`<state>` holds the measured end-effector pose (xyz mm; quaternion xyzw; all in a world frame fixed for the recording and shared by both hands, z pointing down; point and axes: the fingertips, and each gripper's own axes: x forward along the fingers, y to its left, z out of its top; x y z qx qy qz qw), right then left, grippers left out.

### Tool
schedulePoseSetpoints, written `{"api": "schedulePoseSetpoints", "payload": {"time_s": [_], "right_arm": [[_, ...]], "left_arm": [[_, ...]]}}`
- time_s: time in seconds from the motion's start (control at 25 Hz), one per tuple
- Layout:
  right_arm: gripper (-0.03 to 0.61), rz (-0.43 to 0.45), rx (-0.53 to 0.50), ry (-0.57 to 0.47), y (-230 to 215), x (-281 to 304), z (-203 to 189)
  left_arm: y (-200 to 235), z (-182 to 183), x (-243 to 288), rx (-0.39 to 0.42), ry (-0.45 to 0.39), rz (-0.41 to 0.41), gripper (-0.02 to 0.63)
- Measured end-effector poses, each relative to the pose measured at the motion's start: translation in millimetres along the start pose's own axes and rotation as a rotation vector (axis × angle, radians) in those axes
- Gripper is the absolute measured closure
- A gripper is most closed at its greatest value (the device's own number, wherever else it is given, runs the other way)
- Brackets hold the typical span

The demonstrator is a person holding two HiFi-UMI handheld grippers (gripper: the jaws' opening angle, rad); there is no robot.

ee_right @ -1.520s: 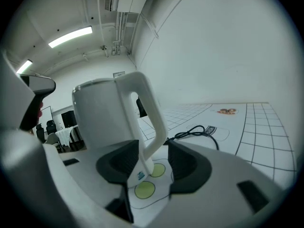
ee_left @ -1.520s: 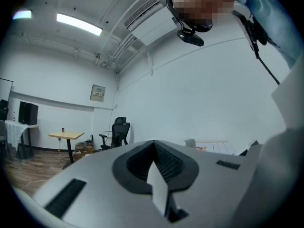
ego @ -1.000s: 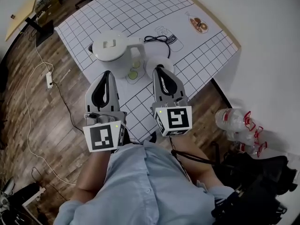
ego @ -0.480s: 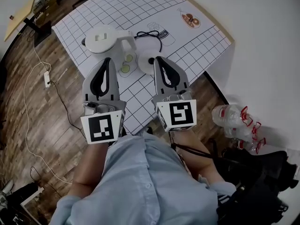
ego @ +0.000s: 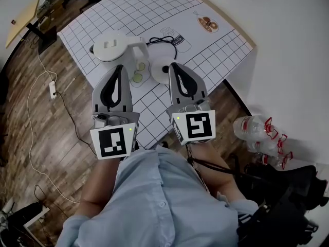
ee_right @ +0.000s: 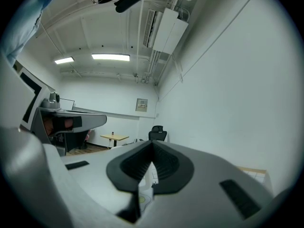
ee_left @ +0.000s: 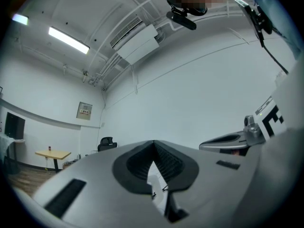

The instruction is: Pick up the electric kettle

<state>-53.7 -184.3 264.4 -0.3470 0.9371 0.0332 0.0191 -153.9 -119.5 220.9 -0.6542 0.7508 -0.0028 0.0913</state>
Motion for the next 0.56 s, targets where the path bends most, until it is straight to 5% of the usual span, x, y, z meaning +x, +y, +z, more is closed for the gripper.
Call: {"api": "schedulePoseSetpoints", "payload": {"time_s": [0.56], "right_arm": [[0.578, 0.016, -0.027, -0.013, 13.0, 3.8, 4.2]], "left_arm": [[7.3, 1.5, -5.1, 0.002, -0.008, 0.007, 0.612]]}}
